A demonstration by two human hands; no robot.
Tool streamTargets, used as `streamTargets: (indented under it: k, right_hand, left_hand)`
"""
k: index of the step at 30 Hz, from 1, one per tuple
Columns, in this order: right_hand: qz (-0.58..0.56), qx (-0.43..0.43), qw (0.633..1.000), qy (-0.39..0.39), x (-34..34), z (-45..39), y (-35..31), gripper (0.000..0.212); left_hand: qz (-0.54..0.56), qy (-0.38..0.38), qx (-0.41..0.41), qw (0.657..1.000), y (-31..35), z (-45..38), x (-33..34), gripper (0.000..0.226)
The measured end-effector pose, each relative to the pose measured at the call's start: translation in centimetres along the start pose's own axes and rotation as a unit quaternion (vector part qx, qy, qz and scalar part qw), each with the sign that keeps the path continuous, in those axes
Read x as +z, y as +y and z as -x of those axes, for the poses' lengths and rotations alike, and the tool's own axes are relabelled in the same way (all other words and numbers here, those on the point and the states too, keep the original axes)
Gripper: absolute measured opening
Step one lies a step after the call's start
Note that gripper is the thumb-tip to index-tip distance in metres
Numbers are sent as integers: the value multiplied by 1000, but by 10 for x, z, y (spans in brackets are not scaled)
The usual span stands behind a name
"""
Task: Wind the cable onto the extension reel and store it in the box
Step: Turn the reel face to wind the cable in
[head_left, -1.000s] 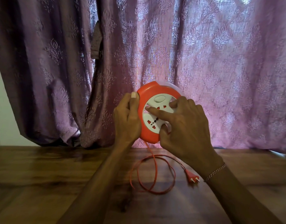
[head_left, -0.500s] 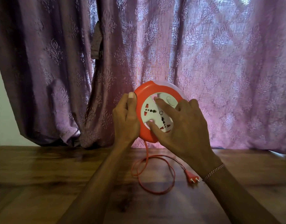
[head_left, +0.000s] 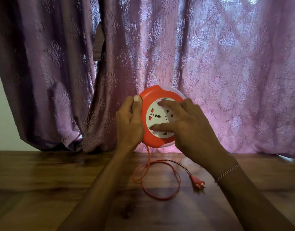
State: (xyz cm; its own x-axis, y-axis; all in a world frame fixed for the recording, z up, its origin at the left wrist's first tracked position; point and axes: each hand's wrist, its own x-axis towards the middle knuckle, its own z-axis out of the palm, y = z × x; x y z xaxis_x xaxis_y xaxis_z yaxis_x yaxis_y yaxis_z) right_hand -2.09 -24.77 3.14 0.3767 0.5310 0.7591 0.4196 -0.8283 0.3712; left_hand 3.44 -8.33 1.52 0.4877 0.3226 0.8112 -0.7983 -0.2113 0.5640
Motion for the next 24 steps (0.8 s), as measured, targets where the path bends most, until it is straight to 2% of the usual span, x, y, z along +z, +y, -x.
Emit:
streamTargets:
  k: [8, 16, 21, 24]
  right_hand:
    - [62, 26, 998, -19, -1, 1, -5, 51]
    - [41, 44, 998, -37, 1, 1, -8, 43]
    - [28, 52, 996, -64, 1, 2, -5, 60]
    - [19, 48, 997, -53, 1, 2, -3, 59]
  left_hand:
    - [-9, -6, 20, 1000, -2, -1, -1, 58]
    - [-29, -19, 25, 999, -5, -2, -3, 60]
    - [-34, -33, 22, 999, -7, -1, 0, 59]
    - [-36, -33, 23, 999, -9, -1, 0, 56]
